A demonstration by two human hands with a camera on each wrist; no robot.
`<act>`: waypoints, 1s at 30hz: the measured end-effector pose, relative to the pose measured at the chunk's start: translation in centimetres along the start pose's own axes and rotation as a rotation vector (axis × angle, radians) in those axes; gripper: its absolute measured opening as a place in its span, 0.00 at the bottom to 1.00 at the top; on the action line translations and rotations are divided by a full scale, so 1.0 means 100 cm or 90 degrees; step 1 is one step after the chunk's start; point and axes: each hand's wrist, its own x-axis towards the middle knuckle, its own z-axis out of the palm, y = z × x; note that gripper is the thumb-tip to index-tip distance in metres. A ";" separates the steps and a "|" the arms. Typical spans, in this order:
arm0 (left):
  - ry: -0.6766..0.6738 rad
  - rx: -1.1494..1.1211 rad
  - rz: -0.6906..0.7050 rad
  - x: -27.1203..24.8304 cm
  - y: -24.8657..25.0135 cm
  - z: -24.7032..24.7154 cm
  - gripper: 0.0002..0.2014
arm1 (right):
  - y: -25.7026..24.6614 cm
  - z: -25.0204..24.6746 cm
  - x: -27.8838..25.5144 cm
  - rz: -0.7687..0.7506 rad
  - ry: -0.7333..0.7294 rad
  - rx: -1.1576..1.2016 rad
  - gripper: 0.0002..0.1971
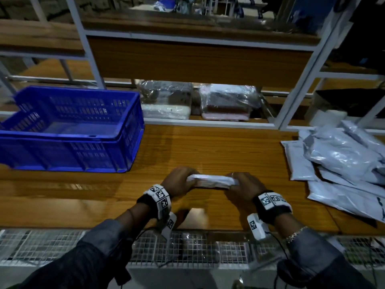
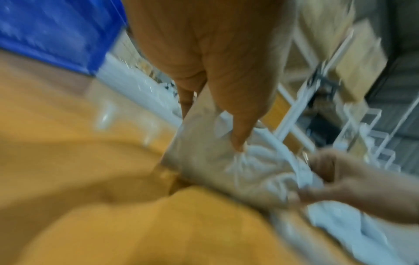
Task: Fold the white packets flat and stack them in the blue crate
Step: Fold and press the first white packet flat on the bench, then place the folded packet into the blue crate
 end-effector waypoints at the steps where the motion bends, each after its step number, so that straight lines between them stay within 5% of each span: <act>1: -0.006 -0.011 -0.010 -0.003 0.000 -0.015 0.06 | -0.007 -0.003 0.004 -0.003 -0.009 0.011 0.17; 9: 0.070 -0.108 -0.055 -0.031 -0.009 -0.127 0.15 | -0.087 -0.040 0.033 -0.099 -0.052 0.173 0.11; 14: 0.117 -0.115 -0.100 -0.054 -0.018 -0.204 0.09 | -0.152 -0.070 0.065 -0.221 -0.087 0.252 0.10; 22: 0.190 -0.035 -0.163 -0.090 -0.043 -0.329 0.14 | -0.267 -0.101 0.131 -0.451 -0.030 0.250 0.14; 30: 0.178 0.003 -0.172 -0.094 -0.118 -0.407 0.14 | -0.350 -0.094 0.200 -0.536 -0.011 0.229 0.18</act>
